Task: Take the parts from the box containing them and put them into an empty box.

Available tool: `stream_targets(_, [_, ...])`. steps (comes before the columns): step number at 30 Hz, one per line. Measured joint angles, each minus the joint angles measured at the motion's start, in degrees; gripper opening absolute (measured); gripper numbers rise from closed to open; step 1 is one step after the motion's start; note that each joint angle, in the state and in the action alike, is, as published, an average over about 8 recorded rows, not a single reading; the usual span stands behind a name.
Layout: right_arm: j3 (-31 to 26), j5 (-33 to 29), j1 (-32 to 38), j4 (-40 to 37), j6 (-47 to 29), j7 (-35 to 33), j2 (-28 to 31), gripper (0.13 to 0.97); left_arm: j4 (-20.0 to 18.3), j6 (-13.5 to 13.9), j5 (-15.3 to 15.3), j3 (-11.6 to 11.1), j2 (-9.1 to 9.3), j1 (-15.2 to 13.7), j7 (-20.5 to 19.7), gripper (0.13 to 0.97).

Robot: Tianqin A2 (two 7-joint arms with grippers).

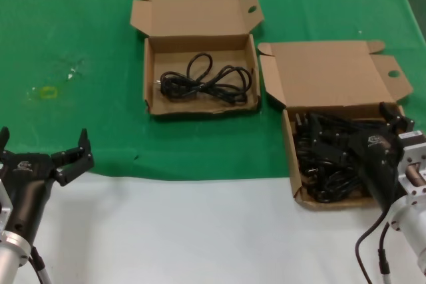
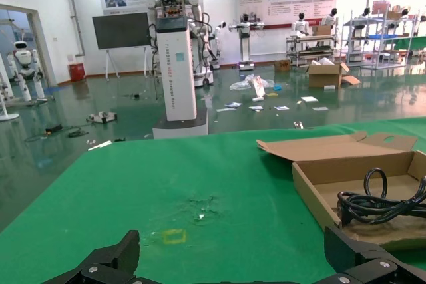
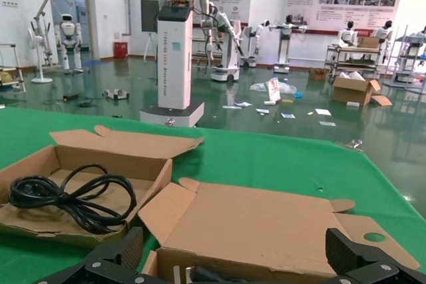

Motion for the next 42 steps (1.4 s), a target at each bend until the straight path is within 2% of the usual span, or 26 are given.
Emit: stream_targets(42, [0.0,0.0,0.0,0.0,0.0,0.0,0.0,0.966,0.0,0.0,0.0,0.0,0.0,0.0,0.0,0.966])
